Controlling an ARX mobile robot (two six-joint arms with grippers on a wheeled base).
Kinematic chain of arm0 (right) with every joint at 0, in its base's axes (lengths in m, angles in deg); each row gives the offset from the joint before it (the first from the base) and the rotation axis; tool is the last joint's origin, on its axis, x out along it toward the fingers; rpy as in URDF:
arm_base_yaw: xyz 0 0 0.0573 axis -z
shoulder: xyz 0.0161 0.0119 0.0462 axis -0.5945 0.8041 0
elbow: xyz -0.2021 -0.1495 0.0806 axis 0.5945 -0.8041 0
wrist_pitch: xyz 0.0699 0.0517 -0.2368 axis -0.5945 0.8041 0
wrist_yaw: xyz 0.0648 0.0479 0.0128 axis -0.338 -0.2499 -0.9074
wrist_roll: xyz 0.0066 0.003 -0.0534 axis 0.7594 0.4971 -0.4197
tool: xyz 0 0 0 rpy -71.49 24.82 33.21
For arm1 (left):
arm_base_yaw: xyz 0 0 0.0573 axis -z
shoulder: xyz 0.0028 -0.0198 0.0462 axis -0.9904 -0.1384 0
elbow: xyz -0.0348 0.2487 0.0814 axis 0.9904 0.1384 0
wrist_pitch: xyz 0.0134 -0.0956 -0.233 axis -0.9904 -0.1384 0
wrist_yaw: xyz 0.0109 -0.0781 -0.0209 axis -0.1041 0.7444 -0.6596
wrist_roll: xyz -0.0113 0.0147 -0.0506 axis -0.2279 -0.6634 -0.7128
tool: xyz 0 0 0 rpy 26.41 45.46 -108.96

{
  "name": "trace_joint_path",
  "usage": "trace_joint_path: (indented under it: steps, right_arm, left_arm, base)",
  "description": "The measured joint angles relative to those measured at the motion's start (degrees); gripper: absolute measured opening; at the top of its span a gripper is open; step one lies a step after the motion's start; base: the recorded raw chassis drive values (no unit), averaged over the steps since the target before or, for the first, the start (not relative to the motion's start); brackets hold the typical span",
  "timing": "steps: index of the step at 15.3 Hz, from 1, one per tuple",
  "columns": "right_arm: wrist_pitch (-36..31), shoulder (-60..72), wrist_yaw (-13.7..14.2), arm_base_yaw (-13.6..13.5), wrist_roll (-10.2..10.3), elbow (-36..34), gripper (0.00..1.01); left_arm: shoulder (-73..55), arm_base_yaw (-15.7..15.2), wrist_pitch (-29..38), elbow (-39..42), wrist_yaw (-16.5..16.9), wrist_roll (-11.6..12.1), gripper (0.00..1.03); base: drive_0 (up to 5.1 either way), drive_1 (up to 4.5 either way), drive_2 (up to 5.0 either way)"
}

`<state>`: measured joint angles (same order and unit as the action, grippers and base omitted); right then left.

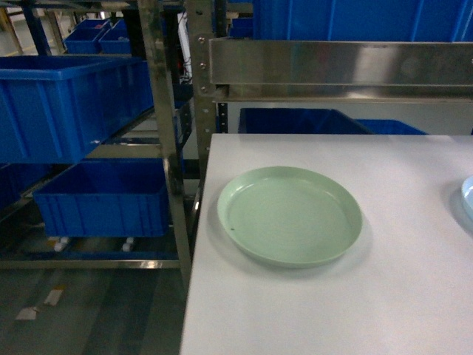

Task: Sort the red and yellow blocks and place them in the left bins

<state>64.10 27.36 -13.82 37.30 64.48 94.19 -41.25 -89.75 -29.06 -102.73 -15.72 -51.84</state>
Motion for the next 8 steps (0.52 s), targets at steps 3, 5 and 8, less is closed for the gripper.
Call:
trace_joint_path:
  steps: [3, 5, 8]
  right_arm:
    - [0.0, 0.0, 0.0, 0.0, 0.0, 0.0, 0.29]
    - [0.0, 0.1, 0.0, 0.0, 0.0, 0.0, 0.29]
    - [-0.1, 0.0, 0.0, 0.0, 0.0, 0.0, 0.29]
  left_arm:
    - [0.0, 0.0, 0.1, 0.0, 0.0, 0.0, 0.28]
    - [0.0, 0.0, 0.0, 0.0, 0.0, 0.0, 0.28]
    - [0.0, 0.0, 0.0, 0.0, 0.0, 0.0, 0.28]
  base:
    - [-4.9, 2.51, 2.5]
    - [-5.0, 2.41, 2.4]
    - [-5.0, 2.41, 2.4]
